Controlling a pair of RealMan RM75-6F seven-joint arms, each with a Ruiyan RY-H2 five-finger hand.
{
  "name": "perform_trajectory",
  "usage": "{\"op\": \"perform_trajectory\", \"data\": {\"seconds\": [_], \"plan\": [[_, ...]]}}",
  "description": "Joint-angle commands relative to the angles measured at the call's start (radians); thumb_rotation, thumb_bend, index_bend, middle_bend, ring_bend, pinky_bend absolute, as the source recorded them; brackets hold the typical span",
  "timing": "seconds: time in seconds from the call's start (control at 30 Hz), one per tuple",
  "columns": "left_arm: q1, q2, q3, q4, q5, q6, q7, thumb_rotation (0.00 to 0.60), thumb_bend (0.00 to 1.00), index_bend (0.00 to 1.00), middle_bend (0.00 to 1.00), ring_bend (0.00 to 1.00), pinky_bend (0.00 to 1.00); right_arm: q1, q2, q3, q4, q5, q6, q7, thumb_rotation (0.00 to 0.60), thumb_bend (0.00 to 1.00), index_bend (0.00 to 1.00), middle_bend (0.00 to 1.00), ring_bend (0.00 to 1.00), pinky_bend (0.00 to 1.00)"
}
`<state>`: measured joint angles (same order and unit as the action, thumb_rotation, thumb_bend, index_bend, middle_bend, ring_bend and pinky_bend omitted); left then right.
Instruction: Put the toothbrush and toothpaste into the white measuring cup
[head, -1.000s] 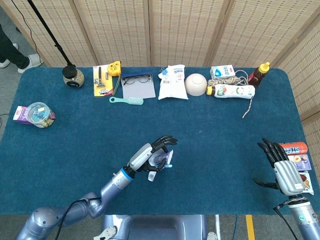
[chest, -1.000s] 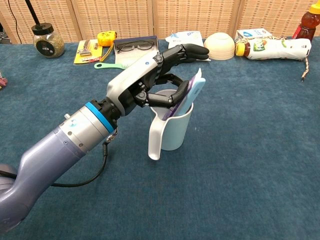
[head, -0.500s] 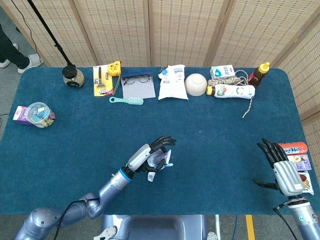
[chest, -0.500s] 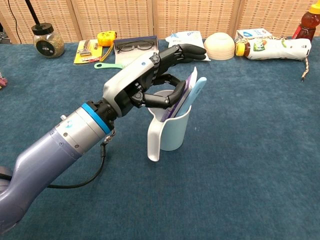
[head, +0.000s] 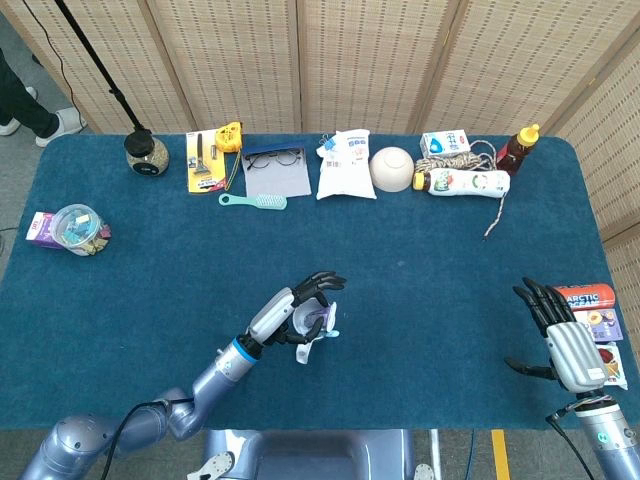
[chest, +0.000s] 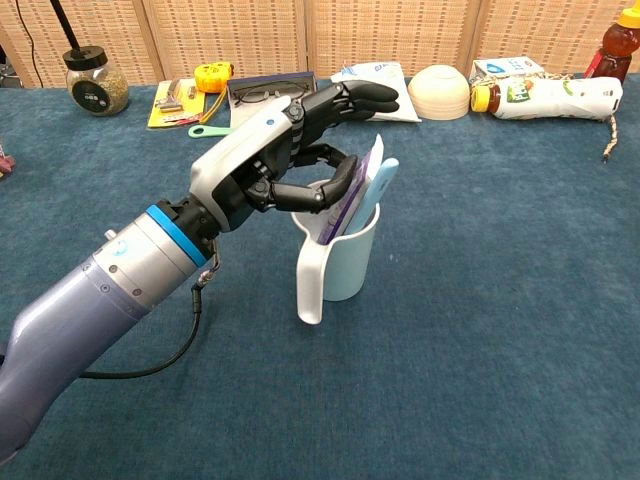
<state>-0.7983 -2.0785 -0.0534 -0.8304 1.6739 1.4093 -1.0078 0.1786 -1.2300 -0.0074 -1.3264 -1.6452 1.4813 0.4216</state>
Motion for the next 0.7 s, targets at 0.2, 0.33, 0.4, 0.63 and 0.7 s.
{"op": "perform_trajectory", "data": {"seconds": [0.2,0.33,0.4,0.63,0.7], "plan": [[0.004,0.03,-0.008,-0.046,0.005,0.022,0.011,0.6,0.56,0.18,0.17,0.07,0.38,0.0,0.0,-0.002,-0.003,-0.003,0.002,-0.003,0.6,0.0,0.0,0.0,0.0,0.0],[0.001,0.048,-0.016,-0.086,0.004,0.021,0.031,0.6,0.56,0.18,0.17,0.07,0.38,-0.001,0.0,-0.002,-0.004,-0.004,0.003,-0.004,0.6,0.0,0.0,0.0,0.0,0.0],[0.001,0.057,-0.019,-0.103,0.005,0.025,0.043,0.6,0.56,0.18,0.17,0.07,0.38,-0.001,0.001,-0.002,-0.005,-0.004,0.004,-0.003,0.6,0.0,0.0,0.0,0.0,0.0],[0.008,0.111,-0.036,-0.183,-0.004,0.028,0.115,0.6,0.56,0.15,0.13,0.05,0.37,-0.002,0.002,-0.003,-0.006,-0.006,0.007,-0.001,0.6,0.0,0.0,0.0,0.0,0.0],[0.01,0.144,-0.038,-0.212,-0.003,0.025,0.155,0.6,0.56,0.07,0.03,0.02,0.32,-0.002,0.003,-0.003,-0.007,-0.007,0.008,-0.001,0.6,0.0,0.0,0.0,0.0,0.0]]}}
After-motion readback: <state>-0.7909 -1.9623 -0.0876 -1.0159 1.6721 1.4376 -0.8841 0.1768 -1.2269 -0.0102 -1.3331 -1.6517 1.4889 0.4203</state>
